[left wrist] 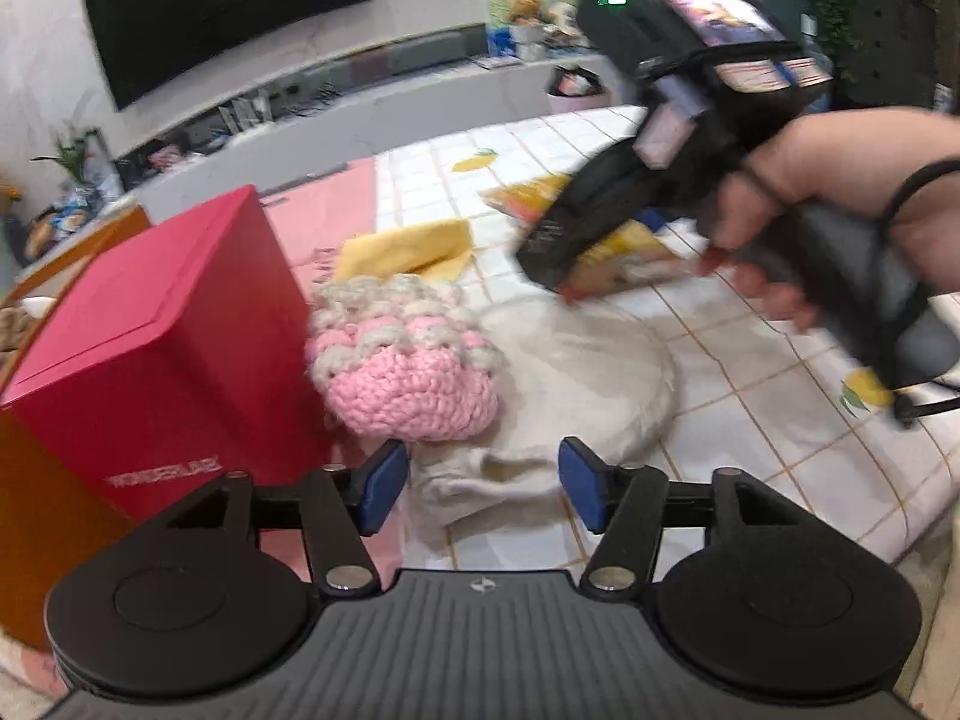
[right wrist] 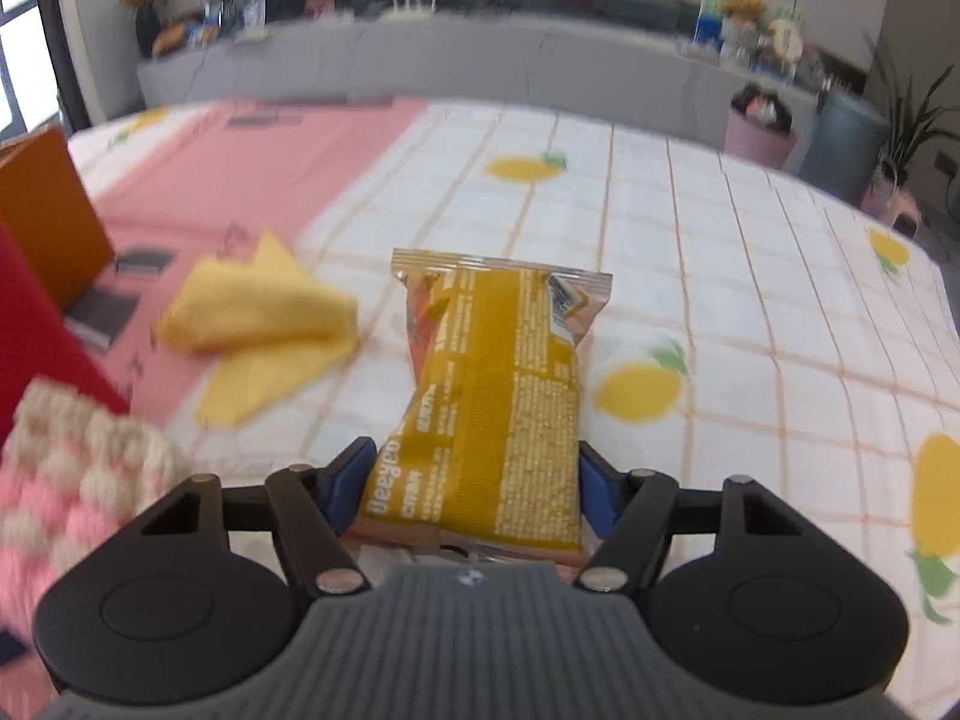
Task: Organize soft objects
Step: 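Lift the pouch and snack bag and carry both over the orange box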
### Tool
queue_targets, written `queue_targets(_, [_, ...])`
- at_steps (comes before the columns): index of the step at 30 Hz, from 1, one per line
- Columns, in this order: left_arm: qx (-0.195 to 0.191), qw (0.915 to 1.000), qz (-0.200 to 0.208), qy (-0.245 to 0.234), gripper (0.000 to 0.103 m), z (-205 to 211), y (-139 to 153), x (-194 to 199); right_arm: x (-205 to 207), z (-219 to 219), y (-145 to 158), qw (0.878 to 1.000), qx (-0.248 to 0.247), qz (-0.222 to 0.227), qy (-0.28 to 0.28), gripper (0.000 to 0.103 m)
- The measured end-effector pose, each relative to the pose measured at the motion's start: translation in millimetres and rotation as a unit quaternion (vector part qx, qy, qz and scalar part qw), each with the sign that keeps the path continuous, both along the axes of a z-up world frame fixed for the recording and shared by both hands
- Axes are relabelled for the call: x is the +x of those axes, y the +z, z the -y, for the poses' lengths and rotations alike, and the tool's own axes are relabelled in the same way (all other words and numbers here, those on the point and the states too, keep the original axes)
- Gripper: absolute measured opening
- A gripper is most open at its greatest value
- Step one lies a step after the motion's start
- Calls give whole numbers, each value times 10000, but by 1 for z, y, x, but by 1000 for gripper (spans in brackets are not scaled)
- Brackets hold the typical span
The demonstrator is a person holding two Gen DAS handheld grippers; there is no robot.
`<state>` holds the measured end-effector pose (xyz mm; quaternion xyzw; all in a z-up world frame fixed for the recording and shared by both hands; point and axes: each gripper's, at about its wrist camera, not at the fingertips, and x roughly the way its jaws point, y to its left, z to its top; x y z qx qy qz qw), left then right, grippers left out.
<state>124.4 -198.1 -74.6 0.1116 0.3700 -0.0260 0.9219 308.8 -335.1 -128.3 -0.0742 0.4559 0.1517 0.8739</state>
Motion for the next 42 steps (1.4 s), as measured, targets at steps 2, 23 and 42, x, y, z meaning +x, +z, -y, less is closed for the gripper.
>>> queue_targets(2, [18,9996,163,249,73,1,-1,-3,-7,8,1,9999,-61,-137,-4,69])
queue_targets(23, [-1323,9711,349,1955,76,-31,-6,45,-18,14,-2,9997,-27,10,-233,75])
queue_targets(42, [-1925,9681,330,1572,19,-44,12,25,-37,-18,8,9968,-538,429,-395,53])
